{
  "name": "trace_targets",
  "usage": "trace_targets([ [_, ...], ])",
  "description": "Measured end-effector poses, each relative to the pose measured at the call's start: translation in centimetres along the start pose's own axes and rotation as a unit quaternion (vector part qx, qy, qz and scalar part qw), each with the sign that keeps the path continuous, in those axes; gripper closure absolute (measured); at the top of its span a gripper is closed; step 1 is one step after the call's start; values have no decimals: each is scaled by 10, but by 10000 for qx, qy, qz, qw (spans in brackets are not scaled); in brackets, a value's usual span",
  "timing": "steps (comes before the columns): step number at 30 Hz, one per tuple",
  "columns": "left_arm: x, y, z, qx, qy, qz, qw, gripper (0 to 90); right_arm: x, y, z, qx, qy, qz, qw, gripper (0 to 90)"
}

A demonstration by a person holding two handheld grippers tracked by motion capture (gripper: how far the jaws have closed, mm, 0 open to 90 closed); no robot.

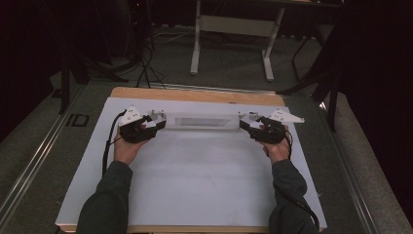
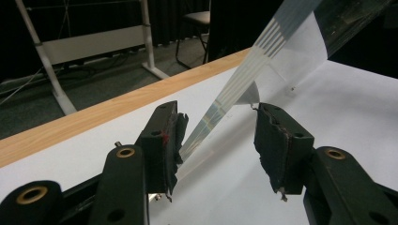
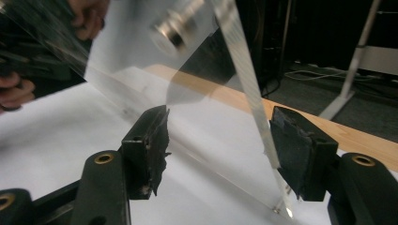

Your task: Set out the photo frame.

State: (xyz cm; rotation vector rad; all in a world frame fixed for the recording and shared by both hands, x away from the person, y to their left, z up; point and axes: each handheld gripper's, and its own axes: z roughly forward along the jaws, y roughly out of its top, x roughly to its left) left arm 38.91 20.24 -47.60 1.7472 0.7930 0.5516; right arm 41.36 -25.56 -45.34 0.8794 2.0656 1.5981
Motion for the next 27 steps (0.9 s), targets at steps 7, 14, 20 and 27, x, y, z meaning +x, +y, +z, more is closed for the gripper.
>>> trace_targets([
  [7,1,0,2,-51,24,-95,9999,500,-2,-7,8,265,-278,-179,9991,301],
  [14,3,3,6,-101,158,-191,9996,494,-1,-8,15,184,-503,9,9986,368],
  [20,2,7,9,-86,286,-190,9994,488,1,-4,22,268,-648,95,9975,381],
  [27,3,15,14,18,447,-268,9986,476,2,5,27,410,-877,-81,9953,399],
])
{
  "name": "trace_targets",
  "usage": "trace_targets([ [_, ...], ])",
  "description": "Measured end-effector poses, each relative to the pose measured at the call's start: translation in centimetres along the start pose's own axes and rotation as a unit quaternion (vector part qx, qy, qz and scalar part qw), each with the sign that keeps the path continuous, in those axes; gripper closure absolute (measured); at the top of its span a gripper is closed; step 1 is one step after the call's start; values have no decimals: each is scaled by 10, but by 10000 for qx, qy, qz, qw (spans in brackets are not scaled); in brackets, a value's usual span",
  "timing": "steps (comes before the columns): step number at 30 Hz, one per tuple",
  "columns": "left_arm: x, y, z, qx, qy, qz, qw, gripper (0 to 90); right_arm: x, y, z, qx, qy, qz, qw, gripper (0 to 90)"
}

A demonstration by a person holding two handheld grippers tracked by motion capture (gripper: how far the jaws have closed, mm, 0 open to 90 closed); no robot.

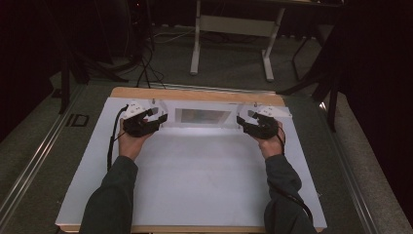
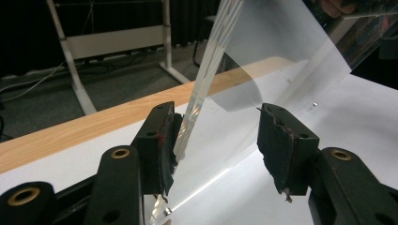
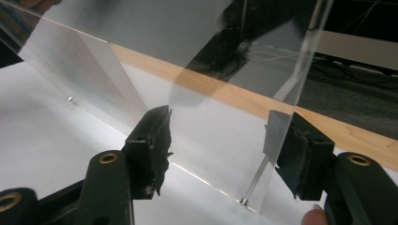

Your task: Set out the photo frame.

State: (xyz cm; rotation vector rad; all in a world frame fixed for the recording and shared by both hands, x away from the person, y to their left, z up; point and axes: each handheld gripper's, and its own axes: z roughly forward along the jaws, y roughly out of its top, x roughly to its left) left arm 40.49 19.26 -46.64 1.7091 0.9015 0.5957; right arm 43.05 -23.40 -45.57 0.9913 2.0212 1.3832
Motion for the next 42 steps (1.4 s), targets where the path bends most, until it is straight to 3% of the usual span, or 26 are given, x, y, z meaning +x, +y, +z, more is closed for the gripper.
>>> trace_targets([
  [11,-2,10,4,131,132,62,9998,463,0,8,1,152,-96,-40,9998,411],
  [18,-1,13,3,71,188,-201,9996,467,2,12,-4,114,-86,19,9999,456],
  [23,-3,13,0,56,156,-367,9992,477,1,12,-8,-51,97,328,9994,460],
  [42,-19,8,-20,16,232,-449,9987,474,12,7,-23,-215,187,340,9990,460],
])
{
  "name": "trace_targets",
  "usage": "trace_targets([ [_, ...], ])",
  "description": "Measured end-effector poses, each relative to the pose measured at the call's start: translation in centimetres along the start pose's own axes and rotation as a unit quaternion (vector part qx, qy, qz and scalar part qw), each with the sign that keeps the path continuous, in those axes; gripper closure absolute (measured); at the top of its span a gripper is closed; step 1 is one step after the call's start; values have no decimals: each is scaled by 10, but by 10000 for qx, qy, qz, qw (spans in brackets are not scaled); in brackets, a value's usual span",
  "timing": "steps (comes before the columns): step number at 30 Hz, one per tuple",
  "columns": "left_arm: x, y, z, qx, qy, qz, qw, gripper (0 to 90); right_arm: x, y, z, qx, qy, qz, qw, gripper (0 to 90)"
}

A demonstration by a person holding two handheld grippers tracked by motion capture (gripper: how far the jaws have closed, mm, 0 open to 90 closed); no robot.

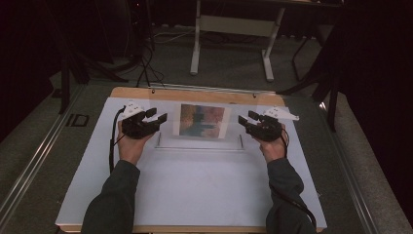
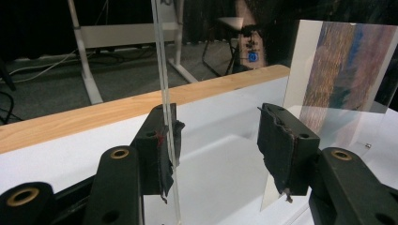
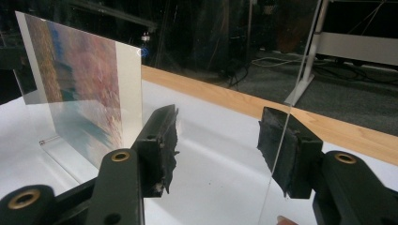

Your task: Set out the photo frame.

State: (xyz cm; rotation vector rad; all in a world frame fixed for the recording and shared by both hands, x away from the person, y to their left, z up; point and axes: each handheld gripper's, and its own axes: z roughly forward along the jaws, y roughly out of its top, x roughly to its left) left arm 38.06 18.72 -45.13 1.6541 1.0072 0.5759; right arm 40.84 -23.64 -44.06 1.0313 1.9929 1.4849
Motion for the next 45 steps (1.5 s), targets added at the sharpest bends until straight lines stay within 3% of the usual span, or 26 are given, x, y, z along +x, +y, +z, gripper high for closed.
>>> trace_targets([
  [11,-6,-5,-5,65,14,54,10000,474,3,-11,-5,-6,48,42,10000,460],
  [25,-3,-11,-7,-8,-119,-29,9999,470,8,-15,-11,-22,59,-33,10000,479],
  [45,-12,-9,-16,106,-114,-177,9997,469,10,-16,-19,-73,107,-1,9999,478],
])
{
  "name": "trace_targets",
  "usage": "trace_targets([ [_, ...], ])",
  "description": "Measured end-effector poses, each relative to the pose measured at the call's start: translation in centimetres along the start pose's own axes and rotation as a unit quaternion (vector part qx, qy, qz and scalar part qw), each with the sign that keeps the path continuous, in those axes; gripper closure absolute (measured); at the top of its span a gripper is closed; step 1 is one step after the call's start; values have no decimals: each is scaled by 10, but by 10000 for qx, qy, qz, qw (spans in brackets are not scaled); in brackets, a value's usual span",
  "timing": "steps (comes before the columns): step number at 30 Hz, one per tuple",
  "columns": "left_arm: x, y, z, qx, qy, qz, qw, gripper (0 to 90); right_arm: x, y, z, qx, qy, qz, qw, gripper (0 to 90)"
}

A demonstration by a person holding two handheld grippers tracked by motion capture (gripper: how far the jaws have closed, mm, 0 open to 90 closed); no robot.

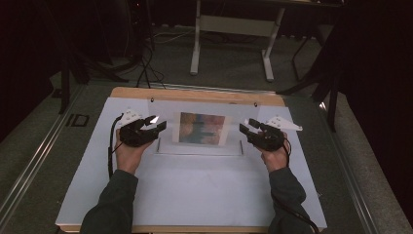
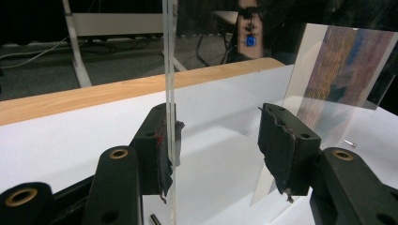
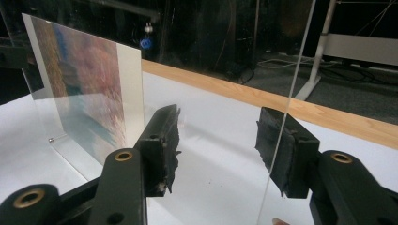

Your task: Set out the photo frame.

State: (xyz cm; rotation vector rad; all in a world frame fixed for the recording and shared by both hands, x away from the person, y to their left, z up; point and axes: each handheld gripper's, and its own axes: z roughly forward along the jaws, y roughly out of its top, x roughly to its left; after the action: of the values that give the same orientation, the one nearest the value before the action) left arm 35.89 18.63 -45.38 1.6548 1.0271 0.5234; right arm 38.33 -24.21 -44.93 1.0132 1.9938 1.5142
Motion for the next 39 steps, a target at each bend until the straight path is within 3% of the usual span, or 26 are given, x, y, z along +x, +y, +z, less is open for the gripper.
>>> trace_targets([
  [20,0,-6,-2,-93,-78,-62,9999,462,0,-5,-3,-41,27,-37,10000,467],
  [24,0,-6,-3,-68,-15,-14,10000,461,2,-4,-2,42,105,-73,9999,402],
  [39,7,-5,-22,-95,66,-26,9999,463,2,-5,-7,281,173,-190,9993,357],
])
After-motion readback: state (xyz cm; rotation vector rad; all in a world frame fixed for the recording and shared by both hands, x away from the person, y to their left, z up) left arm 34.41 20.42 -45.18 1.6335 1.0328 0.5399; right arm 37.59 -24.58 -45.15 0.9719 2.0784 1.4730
